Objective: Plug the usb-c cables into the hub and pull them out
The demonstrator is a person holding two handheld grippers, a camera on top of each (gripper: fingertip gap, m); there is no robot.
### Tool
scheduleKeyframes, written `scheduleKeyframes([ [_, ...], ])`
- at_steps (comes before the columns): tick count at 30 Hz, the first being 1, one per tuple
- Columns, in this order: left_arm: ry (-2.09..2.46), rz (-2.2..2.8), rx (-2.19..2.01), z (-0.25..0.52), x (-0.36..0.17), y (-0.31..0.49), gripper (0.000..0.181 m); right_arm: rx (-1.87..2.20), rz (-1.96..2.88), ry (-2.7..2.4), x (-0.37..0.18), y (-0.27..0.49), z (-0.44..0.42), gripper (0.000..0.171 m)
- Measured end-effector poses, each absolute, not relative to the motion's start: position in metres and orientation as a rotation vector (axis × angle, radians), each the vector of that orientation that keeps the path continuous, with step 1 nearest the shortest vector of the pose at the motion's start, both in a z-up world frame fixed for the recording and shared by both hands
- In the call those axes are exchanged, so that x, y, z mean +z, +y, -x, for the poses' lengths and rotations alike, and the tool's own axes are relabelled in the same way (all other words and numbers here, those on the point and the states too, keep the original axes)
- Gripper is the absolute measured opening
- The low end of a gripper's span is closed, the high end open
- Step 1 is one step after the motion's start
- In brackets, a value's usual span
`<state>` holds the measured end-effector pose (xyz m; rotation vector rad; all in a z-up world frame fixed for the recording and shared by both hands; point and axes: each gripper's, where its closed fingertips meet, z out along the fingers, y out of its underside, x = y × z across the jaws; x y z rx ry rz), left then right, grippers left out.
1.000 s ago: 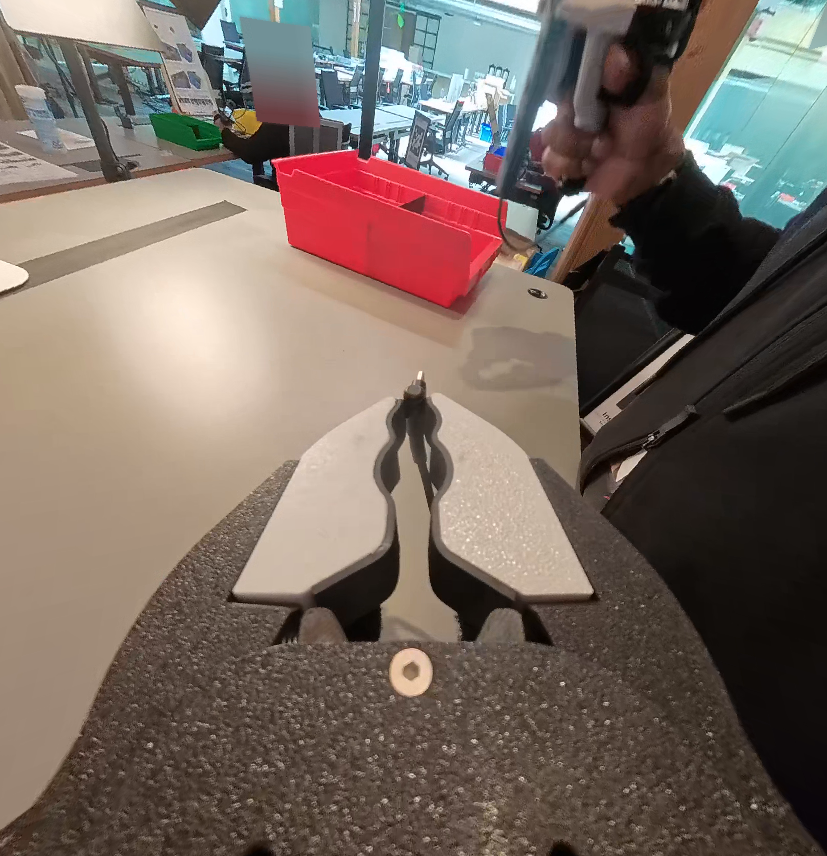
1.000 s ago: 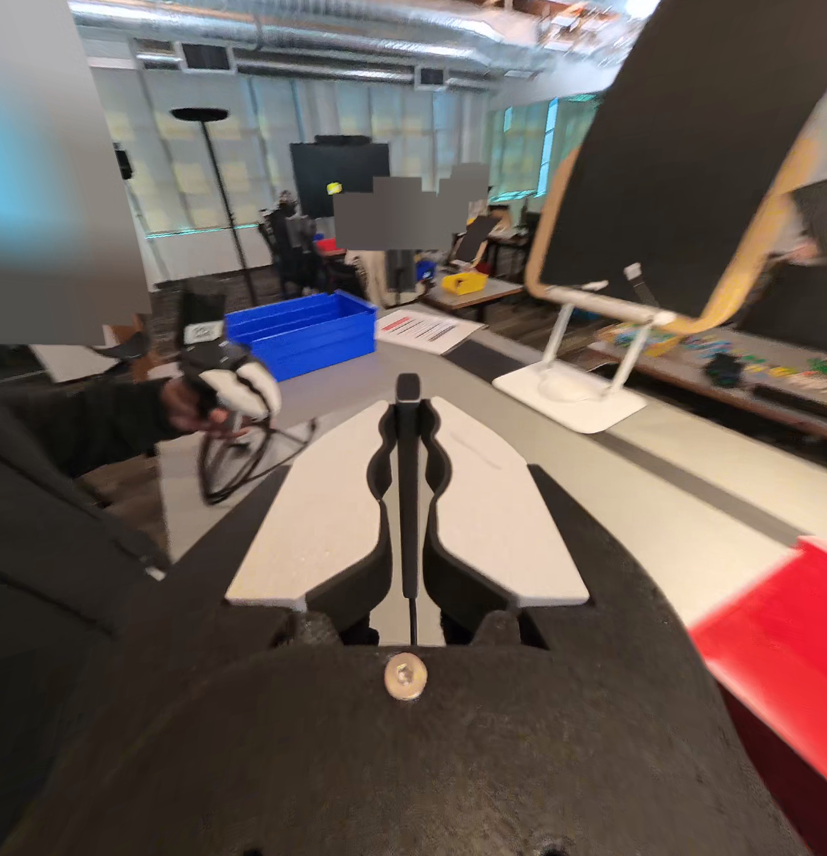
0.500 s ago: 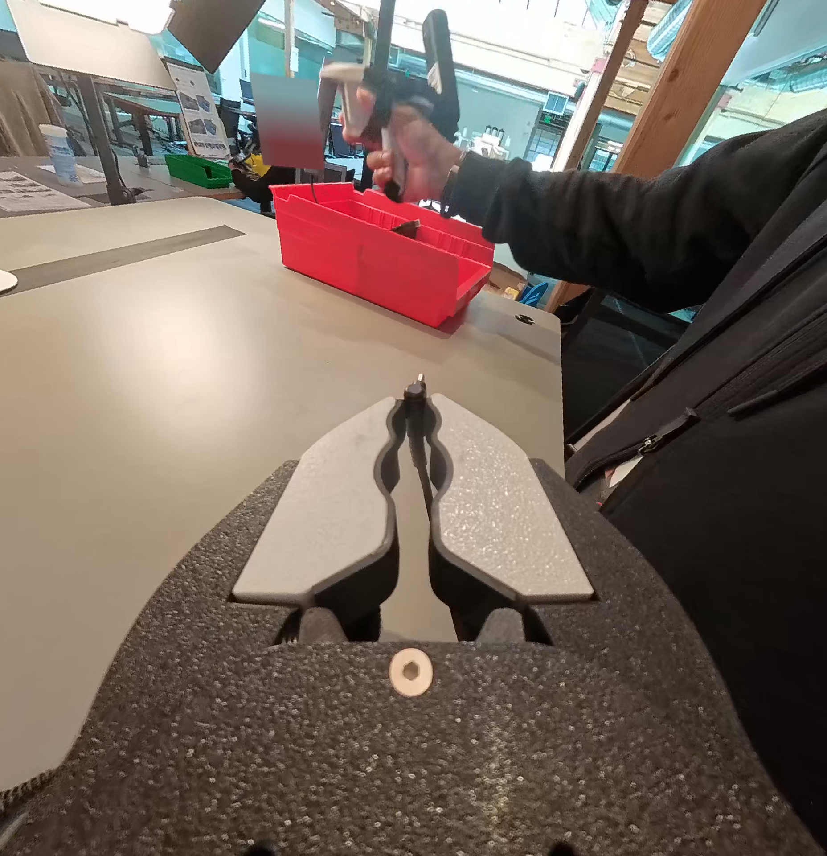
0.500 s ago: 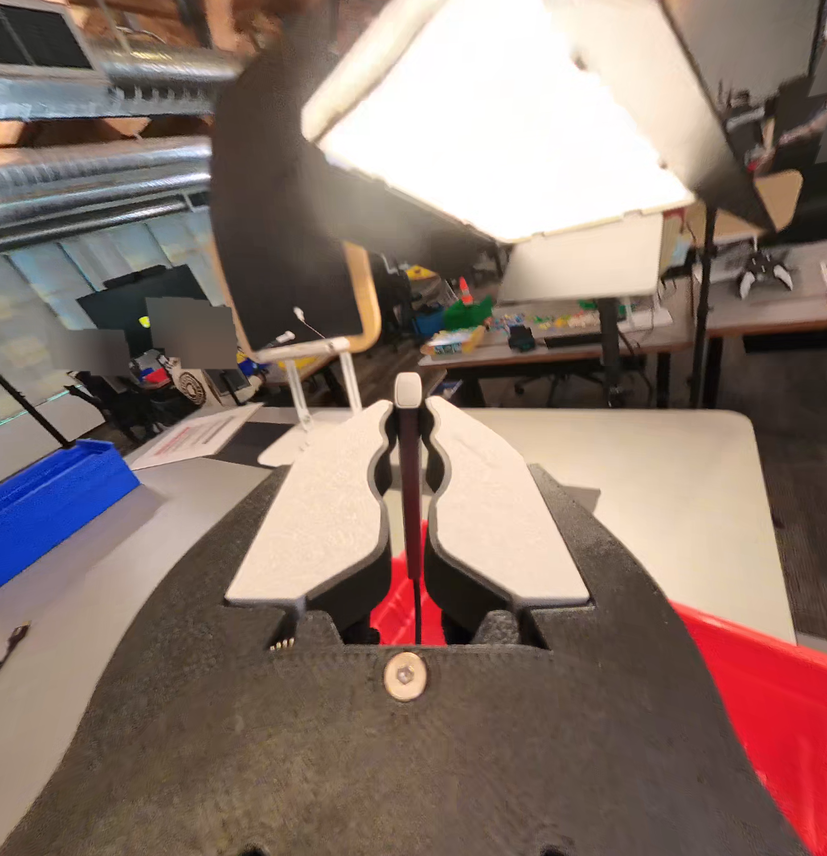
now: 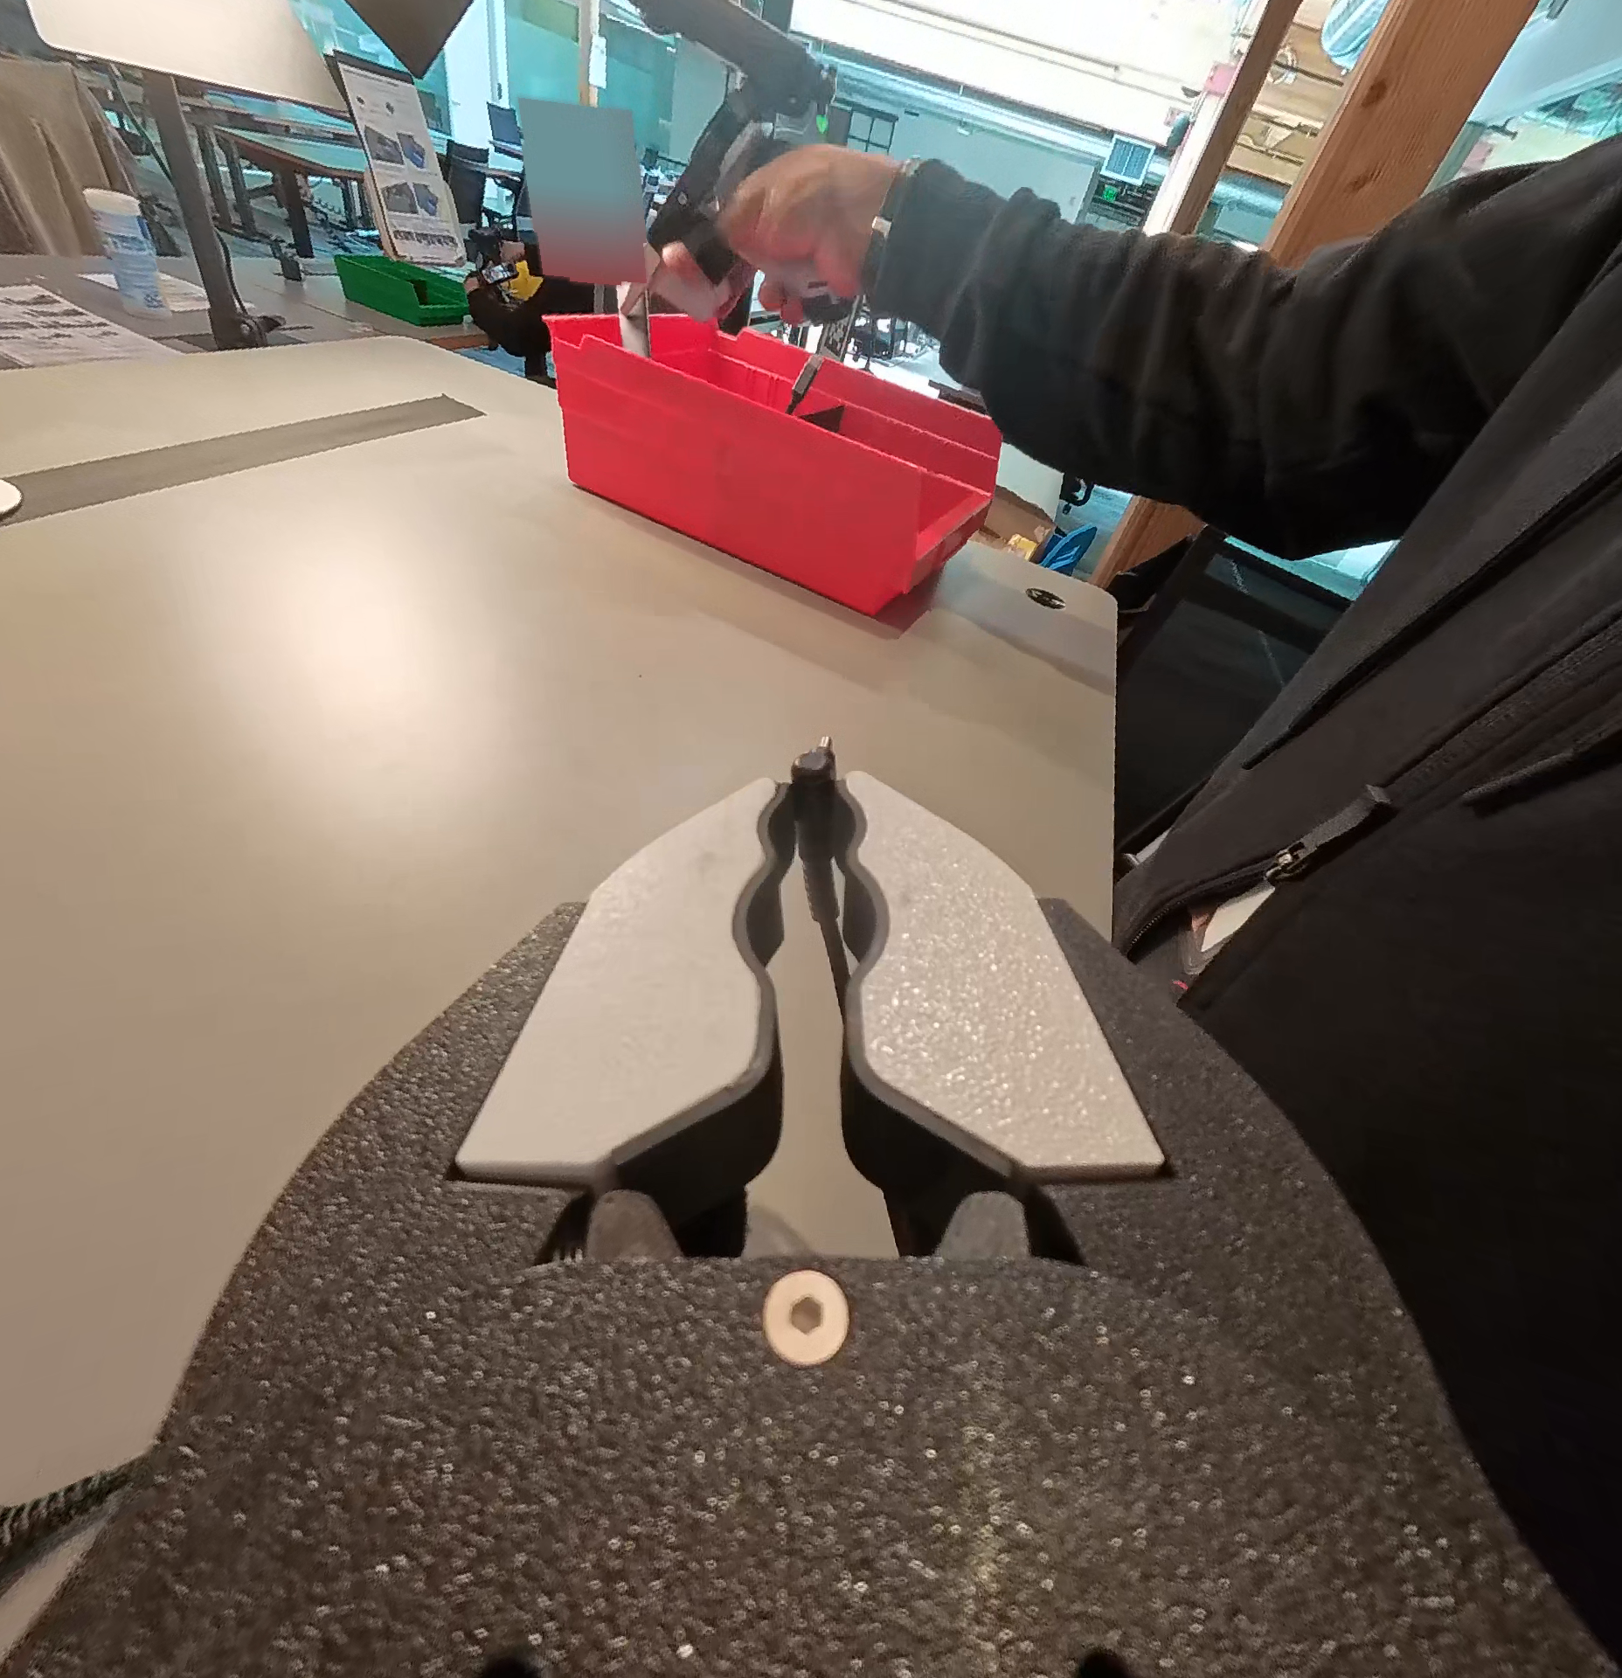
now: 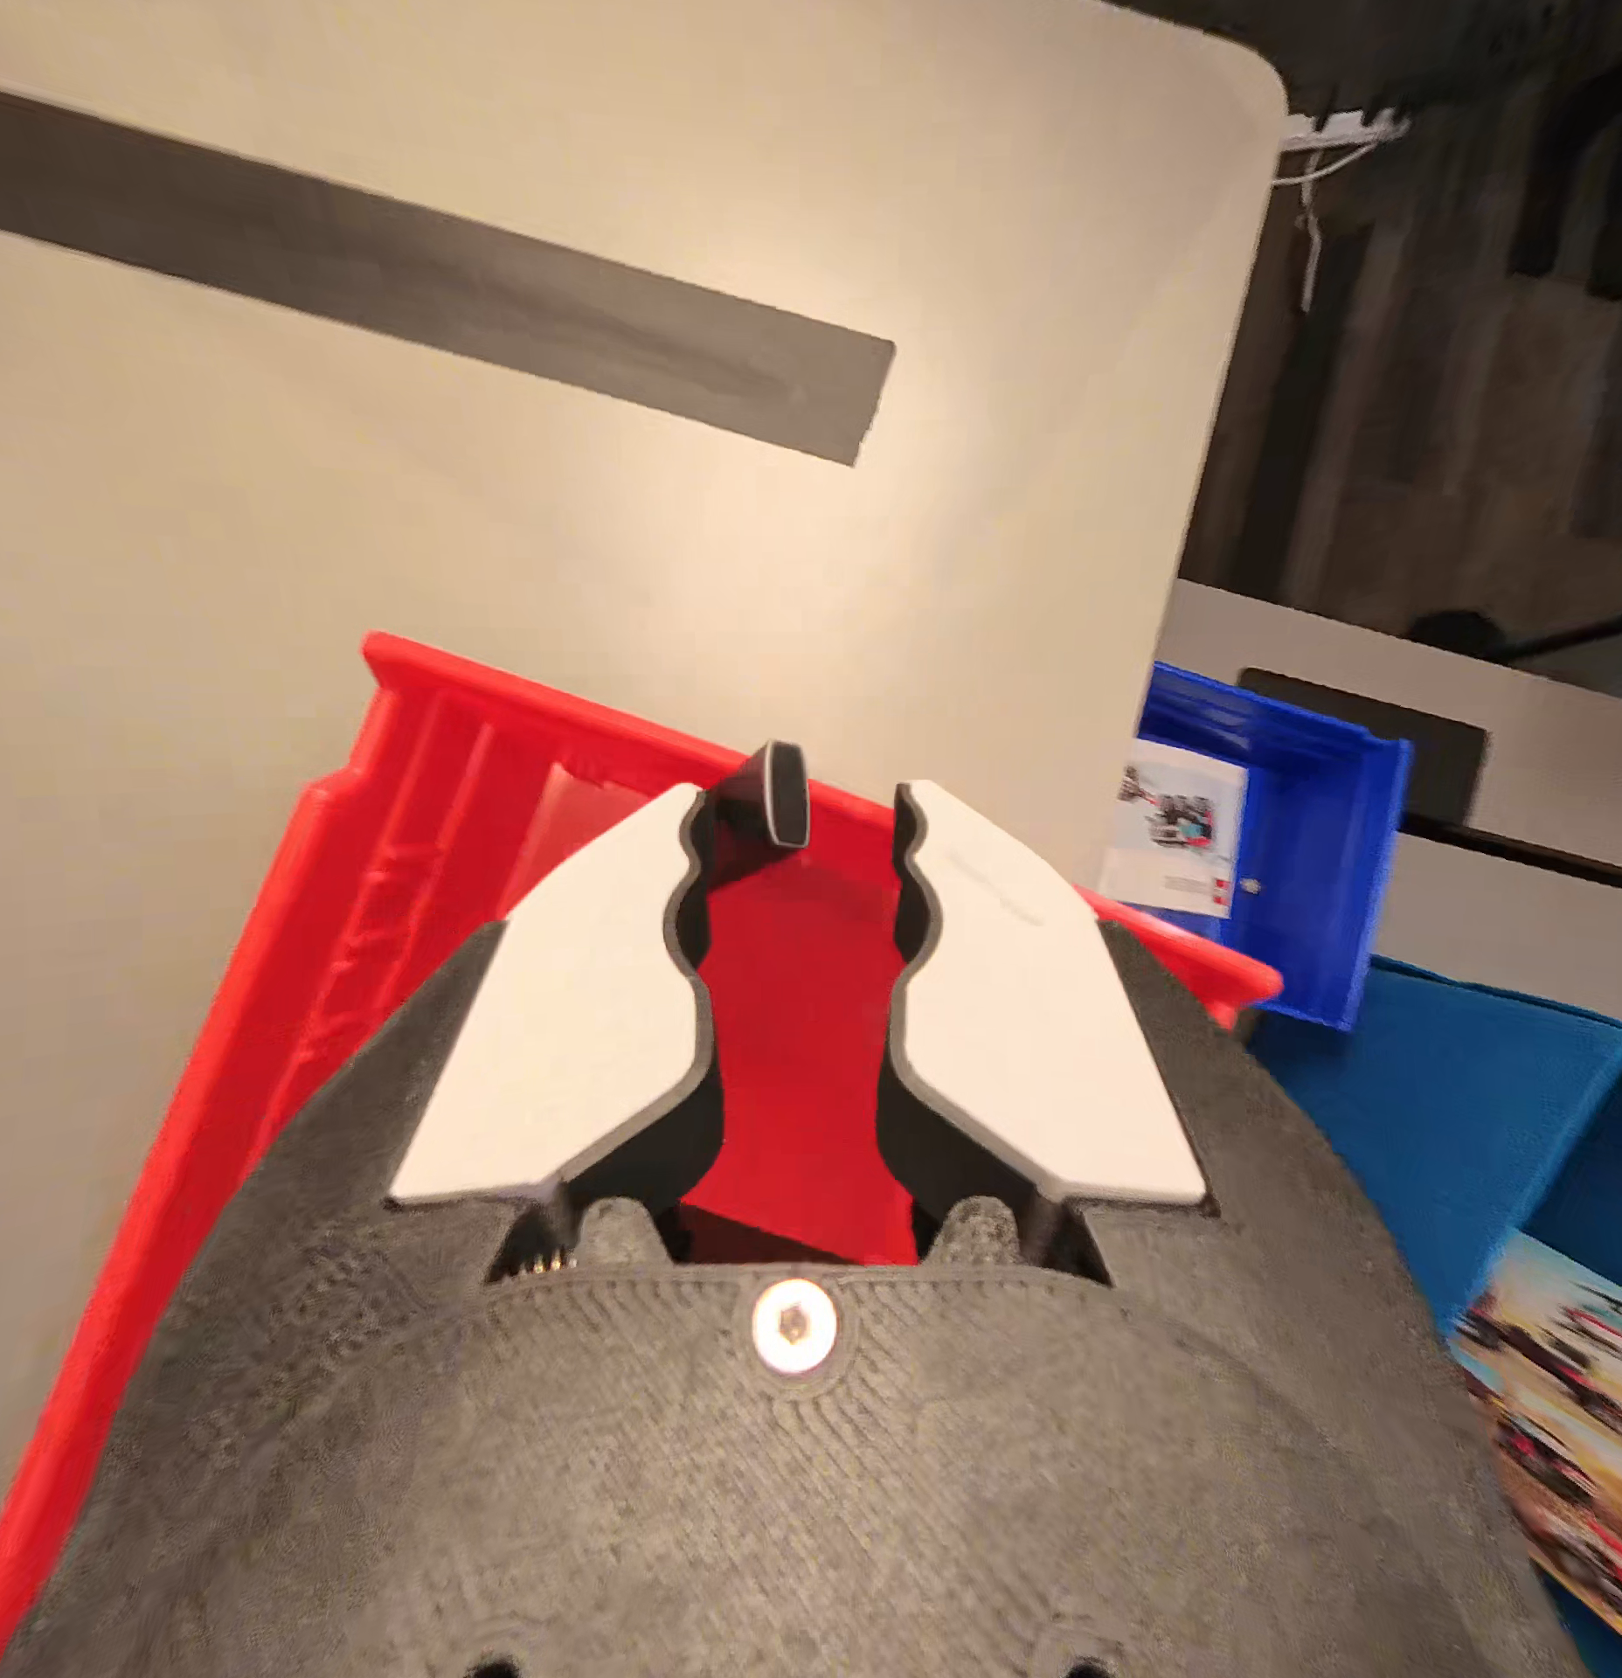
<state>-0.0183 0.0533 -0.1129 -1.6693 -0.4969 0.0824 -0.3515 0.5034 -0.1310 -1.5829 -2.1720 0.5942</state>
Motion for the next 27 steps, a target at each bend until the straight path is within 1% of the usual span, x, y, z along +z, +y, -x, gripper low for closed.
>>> scheduleKeyframes([
  [1, -0.494, 1.670, 0.086, 0.019, -0.112, 0.054, 0.008, 0.518, 1.544, -2.167, -0.126, 0.511, 0.348, 0.039],
  [4, -0.493, 1.658, 0.092, 0.023, -0.111, 0.055, 0.008, 0.433, 1.404, -2.118, -0.105, 0.523, 0.334, 0.038],
  [6, -0.499, 1.644, 0.091, 0.025, -0.110, 0.056, 0.008, 0.441, 1.342, -2.145, -0.100, 0.519, 0.313, 0.035],
  [9, -0.502, 1.627, 0.098, 0.029, -0.109, 0.056, 0.008, 0.495, 1.318, -2.204, -0.111, 0.510, 0.270, 0.026],
  [14, -0.505, 1.614, 0.076, 0.034, -0.109, 0.061, 0.008, 0.688, 1.420, -2.121, -0.128, 0.514, 0.233, 0.002],
  [19, -0.477, 1.621, 0.055, 0.037, -0.104, 0.071, 0.008, 0.574, 1.509, -2.079, -0.160, 0.544, 0.235, 0.002],
  [21, -0.470, 1.625, 0.056, 0.037, -0.103, 0.075, 0.008, 0.545, 1.478, -2.049, -0.153, 0.546, 0.236, 0.004],
  [24, -0.470, 1.620, 0.059, 0.035, -0.100, 0.077, 0.008, 0.582, 1.390, -1.995, -0.132, 0.536, 0.234, 0.003],
  [27, -0.480, 1.601, 0.057, 0.032, -0.099, 0.075, 0.008, 0.555, 1.377, -2.059, -0.139, 0.527, 0.228, 0.003],
])
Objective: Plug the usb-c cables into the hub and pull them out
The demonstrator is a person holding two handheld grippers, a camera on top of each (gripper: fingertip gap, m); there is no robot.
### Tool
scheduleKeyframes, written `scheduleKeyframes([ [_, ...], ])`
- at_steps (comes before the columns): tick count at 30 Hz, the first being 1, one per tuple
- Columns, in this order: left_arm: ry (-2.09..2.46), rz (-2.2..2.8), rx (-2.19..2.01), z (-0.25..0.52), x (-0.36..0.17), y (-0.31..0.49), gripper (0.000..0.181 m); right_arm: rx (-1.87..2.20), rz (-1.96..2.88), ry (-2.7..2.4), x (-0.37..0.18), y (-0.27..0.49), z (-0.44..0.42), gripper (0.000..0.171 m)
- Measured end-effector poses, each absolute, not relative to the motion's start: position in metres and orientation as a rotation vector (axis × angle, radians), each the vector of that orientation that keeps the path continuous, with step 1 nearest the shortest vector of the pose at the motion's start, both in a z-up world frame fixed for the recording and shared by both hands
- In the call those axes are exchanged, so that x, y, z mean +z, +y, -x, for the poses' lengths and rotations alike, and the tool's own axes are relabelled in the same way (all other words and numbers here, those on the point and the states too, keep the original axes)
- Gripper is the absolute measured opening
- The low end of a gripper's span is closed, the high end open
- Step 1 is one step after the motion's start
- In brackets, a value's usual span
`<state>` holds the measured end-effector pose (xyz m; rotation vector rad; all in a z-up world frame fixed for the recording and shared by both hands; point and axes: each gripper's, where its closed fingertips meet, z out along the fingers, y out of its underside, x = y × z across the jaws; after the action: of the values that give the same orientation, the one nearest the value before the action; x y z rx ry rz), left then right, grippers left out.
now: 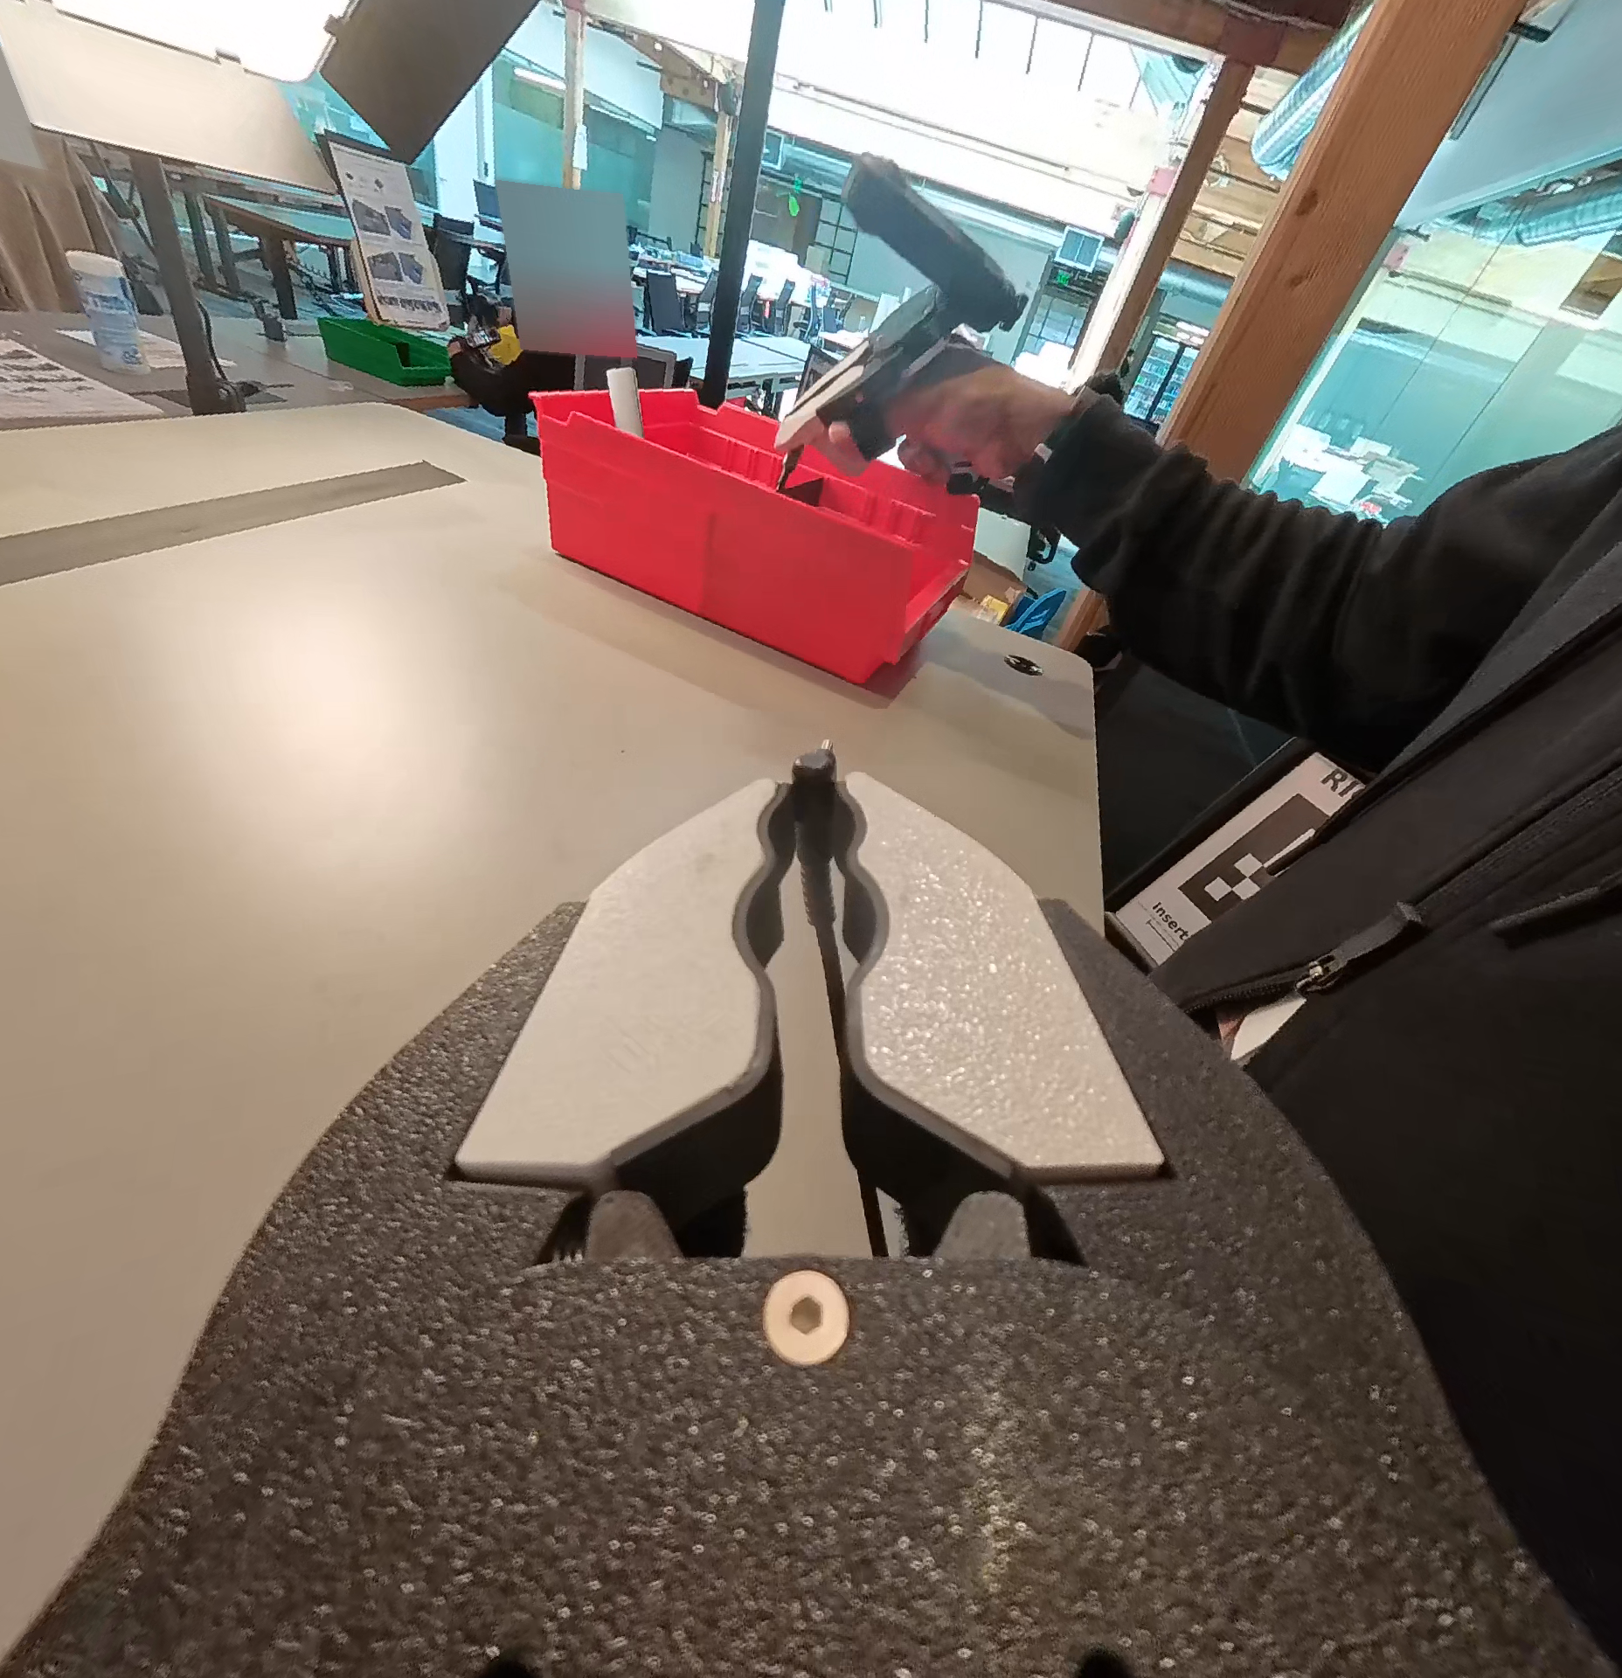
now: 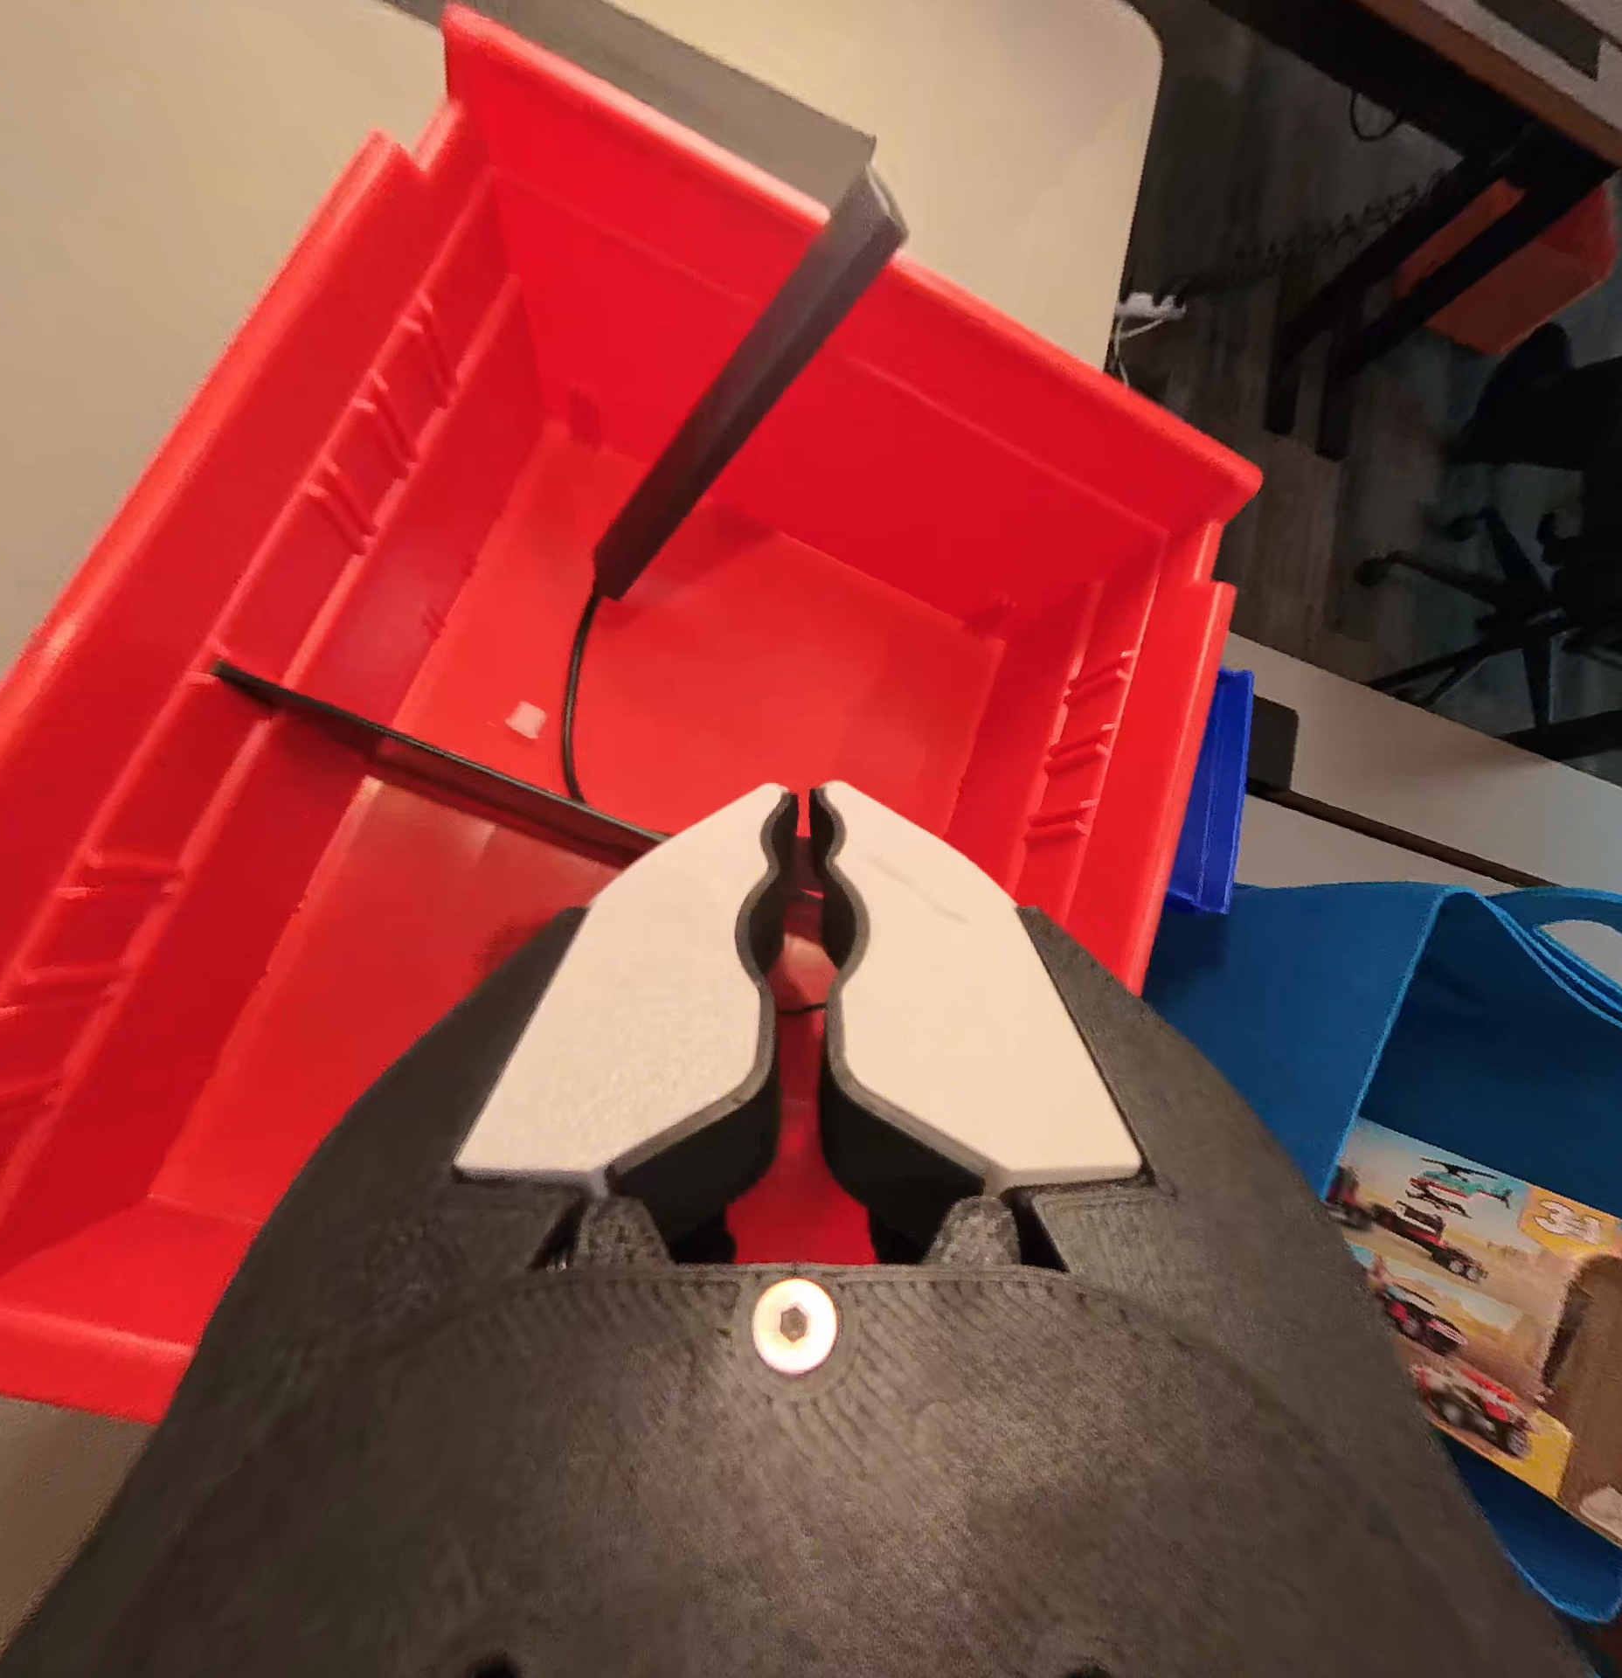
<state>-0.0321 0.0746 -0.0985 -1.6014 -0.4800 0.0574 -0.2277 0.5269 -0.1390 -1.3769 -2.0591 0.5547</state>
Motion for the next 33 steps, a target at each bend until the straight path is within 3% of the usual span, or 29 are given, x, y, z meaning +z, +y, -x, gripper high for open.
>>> scheduleKeyframes([
  [5, -0.487, 1.586, 0.060, 0.028, -0.098, 0.069, 0.008, 0.373, 1.420, -2.068, -0.169, 0.549, 0.240, 0.008],
  [11, -0.509, 1.546, 0.090, 0.031, -0.090, 0.055, 0.008, 0.540, 1.341, -1.983, -0.122, 0.510, 0.232, 0.012],
  [18, -0.576, 1.425, 0.155, 0.059, -0.069, 0.034, 0.008, 0.969, 0.951, -2.131, -0.071, 0.328, 0.159, 0.013],
  [22, -0.636, 1.305, 0.191, 0.076, -0.058, 0.013, 0.008, 1.259, 0.721, -2.412, -0.109, 0.185, 0.094, 0.016],
  [26, -0.686, 1.170, 0.179, 0.084, -0.051, -0.009, 0.008, 1.608, 0.760, -2.637, -0.152, 0.068, 0.046, 0.032],
  [28, -0.724, 1.108, 0.183, 0.088, -0.050, -0.022, 0.008, 1.622, 0.728, -2.671, -0.166, 0.027, 0.037, 0.046],
  [33, -0.873, 1.036, 0.264, 0.098, -0.065, -0.063, 0.008, 1.387, 0.297, -2.484, -0.177, -0.022, 0.033, 0.047],
])
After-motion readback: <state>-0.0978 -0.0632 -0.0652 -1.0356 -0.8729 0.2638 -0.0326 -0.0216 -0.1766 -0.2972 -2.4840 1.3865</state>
